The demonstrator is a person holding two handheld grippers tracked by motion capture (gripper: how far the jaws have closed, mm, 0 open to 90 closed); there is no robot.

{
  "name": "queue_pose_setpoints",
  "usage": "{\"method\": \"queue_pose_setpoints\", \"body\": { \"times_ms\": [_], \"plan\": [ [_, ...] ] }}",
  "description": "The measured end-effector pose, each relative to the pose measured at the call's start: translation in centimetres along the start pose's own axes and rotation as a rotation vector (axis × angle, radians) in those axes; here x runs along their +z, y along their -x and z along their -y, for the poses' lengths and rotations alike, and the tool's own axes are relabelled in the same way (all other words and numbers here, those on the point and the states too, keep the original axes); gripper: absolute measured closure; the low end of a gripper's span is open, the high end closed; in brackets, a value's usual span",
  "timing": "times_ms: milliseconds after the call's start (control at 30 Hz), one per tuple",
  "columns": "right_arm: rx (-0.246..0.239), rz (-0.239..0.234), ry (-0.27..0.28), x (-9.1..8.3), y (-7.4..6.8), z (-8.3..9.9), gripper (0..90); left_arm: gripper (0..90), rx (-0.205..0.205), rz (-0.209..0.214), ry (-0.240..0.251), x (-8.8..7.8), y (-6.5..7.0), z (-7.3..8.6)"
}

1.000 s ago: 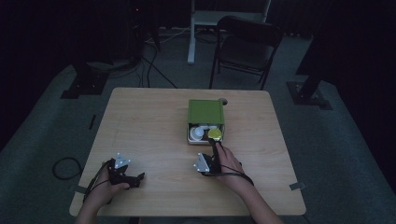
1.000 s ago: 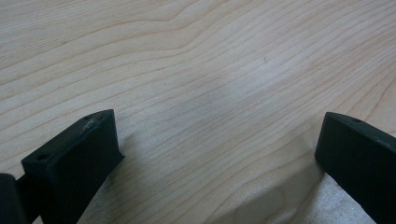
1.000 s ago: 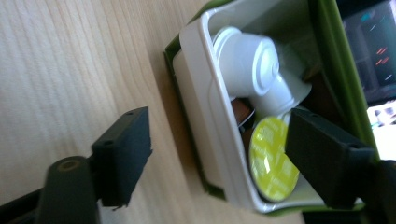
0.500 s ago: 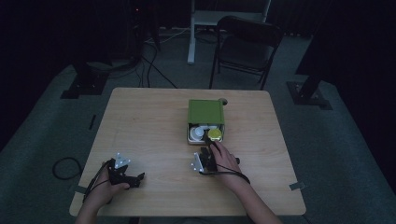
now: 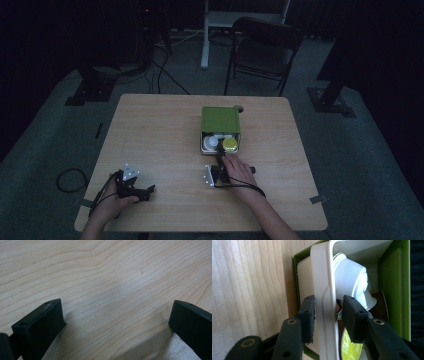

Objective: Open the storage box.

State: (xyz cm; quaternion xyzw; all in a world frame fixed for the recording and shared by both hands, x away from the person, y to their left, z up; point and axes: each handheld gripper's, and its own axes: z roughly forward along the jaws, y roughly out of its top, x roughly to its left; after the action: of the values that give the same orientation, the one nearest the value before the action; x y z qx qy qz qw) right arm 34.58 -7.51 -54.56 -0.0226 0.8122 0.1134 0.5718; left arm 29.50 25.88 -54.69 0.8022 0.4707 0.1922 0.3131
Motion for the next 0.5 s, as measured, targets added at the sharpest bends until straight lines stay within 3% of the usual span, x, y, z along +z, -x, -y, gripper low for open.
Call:
{"method": "queue_pose_setpoints", "body": {
  "times_ms": [200, 500],
  "plan": [
    [-0.051, 0.026, -0.029, 0.28, -0.49, -0.02, 69.6, 0.1, 0.000, 0.000, 0.000, 0.00, 0.00, 0.00],
    [-0.060, 0.032, -0.038, 0.67, -0.56, -0.07, 70.5, 0.1, 0.000, 0.000, 0.000, 0.00, 0.00, 0.00]
  ]
}}
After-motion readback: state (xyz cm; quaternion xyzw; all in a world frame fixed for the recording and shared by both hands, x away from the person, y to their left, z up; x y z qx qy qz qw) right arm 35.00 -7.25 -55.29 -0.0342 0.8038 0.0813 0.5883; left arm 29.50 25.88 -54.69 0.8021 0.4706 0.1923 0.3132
